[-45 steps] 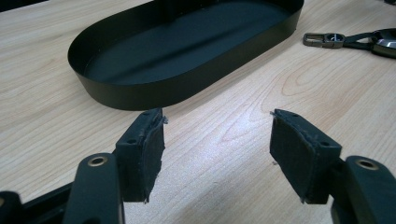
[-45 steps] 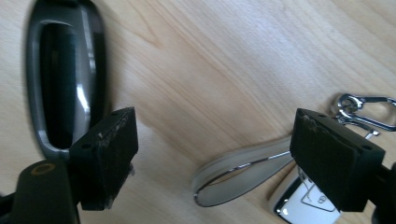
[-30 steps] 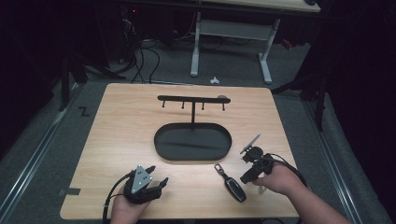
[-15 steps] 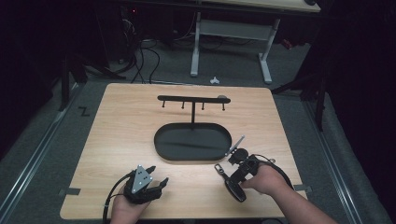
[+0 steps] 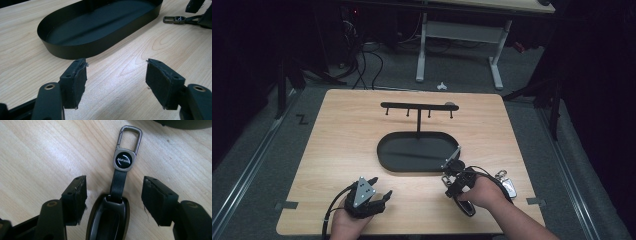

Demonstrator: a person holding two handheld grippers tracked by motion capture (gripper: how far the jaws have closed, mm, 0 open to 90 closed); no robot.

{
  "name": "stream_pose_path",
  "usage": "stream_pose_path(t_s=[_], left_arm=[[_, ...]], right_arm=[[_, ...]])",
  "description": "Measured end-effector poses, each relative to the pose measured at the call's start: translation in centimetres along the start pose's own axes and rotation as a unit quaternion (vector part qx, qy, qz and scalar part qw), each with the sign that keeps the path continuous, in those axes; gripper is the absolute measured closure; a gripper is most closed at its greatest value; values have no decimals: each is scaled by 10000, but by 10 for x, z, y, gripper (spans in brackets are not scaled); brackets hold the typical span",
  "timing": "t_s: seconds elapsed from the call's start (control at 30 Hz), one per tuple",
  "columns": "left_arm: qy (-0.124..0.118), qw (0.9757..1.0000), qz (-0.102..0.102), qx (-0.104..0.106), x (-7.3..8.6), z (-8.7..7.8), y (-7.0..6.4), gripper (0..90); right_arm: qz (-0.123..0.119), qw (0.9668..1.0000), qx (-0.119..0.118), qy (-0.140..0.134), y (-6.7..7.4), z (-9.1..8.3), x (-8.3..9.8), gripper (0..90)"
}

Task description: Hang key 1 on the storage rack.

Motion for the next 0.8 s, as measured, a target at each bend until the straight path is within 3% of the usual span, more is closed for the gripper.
stream_pose_path(t_s=[0.13,0.43,0.63,0.8], left_arm=[[51,9999,-95,-20,-1,0,1,306],[24,9998,-150,-124,-2,-1,3,213],[-76,9998,-92,-170,-2,-3,2,207],[-36,9999,-61,-139,-2,-2,2,207]], right_arm=[[115,9998,-113,134,-1,4,-5,422],[331,9991,-101,259,-4,5,-6,507],[230,9991,67,351,-1,5,-6,648],[282,9987,128,406,-1,5,-8,784]])
Point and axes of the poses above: each handheld gripper's, and its own axes: z roughly forward along the jaws, x roughly out of its underside, y roughly to its left, the point moved 1 cm from there along z, roughly forward along the jaws, and after that the axes turned 15 degrees about y, right-handed, at the moved point
